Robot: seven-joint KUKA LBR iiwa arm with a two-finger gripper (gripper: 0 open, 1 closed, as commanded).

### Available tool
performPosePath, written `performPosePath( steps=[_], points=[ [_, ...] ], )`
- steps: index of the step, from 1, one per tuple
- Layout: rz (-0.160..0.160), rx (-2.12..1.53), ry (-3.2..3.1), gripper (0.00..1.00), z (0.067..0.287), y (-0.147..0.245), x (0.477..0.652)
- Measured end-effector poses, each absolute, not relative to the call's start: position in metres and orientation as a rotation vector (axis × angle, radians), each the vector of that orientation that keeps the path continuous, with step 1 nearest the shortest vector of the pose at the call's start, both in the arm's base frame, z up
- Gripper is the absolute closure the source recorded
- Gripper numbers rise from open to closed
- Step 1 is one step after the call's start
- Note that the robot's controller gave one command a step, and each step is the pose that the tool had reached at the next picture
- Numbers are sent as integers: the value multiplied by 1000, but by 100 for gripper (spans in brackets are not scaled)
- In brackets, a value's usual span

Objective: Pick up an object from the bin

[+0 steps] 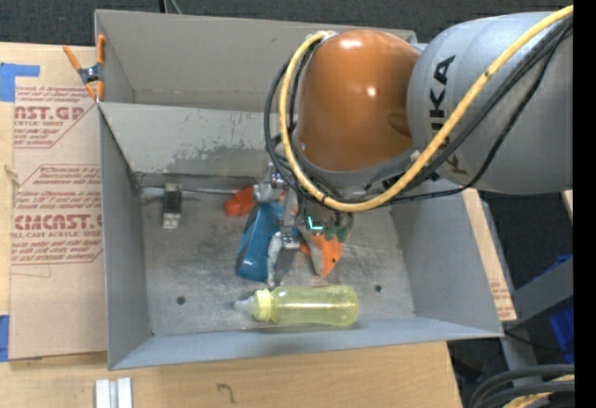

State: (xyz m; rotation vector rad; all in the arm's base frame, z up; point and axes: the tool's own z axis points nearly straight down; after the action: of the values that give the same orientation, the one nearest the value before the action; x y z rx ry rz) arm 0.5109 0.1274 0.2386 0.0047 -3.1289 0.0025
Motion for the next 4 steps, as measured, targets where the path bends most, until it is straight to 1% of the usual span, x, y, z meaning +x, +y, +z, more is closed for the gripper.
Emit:
performPosePath(
  steps=[1, 2, 3, 4],
  points=[
    [0, 1, -3137, 0, 243, 127, 513],
    [0, 96, -3142, 0, 173, 116, 538],
    [-9, 325, -3125, 0, 93, 58, 566],
    [-14, 351, -3126, 0, 95, 59, 568]
  ],
)
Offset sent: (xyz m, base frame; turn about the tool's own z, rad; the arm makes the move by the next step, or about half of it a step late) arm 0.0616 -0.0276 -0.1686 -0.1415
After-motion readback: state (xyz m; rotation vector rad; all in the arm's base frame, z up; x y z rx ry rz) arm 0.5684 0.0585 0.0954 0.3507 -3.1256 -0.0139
